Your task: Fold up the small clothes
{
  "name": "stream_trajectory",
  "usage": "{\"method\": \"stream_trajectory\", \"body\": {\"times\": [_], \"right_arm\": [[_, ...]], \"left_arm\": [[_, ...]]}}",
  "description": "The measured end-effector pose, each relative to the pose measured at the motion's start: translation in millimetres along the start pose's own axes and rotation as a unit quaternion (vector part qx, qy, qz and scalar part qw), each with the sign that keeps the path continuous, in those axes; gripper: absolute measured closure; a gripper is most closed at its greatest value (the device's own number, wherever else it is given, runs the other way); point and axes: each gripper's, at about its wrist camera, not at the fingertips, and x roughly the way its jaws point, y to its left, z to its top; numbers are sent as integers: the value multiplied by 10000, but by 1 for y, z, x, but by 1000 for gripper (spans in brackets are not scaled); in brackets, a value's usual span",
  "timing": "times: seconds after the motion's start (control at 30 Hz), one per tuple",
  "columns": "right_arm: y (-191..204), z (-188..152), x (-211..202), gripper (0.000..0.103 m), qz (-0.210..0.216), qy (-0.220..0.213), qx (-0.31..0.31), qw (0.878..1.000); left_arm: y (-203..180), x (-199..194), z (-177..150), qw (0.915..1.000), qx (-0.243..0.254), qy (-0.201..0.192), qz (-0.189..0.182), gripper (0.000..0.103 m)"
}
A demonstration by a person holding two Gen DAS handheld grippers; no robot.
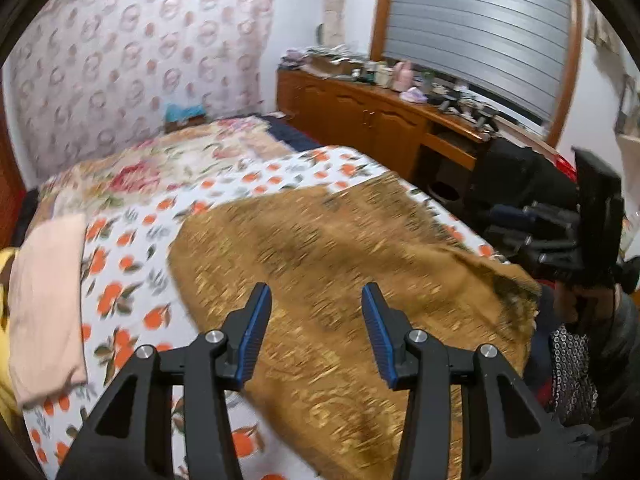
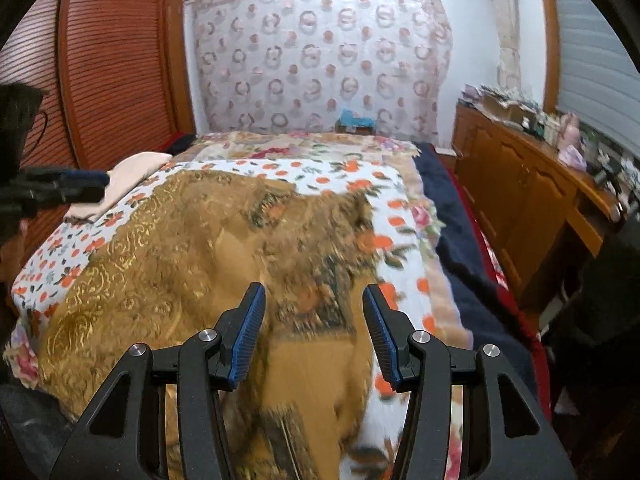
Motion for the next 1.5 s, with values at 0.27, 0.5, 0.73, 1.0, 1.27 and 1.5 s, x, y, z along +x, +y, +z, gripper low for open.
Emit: {"method": "stream_trajectory", "body": {"times": [0.27, 0.5, 0.73, 1.0, 1.27, 1.5], "right_arm": [[16, 54, 45, 52, 334, 147, -424, 9984], [21, 89, 110, 52, 601, 672, -466, 9948], [32, 81, 170, 52, 811, 1426, -422, 9855], [36, 71, 182, 52, 941, 1571, -344, 9825], [50, 69, 173, 100, 1265, 1431, -635, 9795], [36, 91, 120, 102, 975, 657, -682, 9907]], "left_arm": [[38, 31, -34, 9976, -406, 415, 370, 57], [54, 41, -48, 9955, -594, 544, 491, 57], [55, 51, -56, 9950, -482, 587, 652, 54], [55, 52, -60, 9936, -489, 542, 858, 44], [55, 46, -65, 9930, -597, 509, 888, 44], [54, 22, -90, 9922, -832, 324, 875, 44]]}}
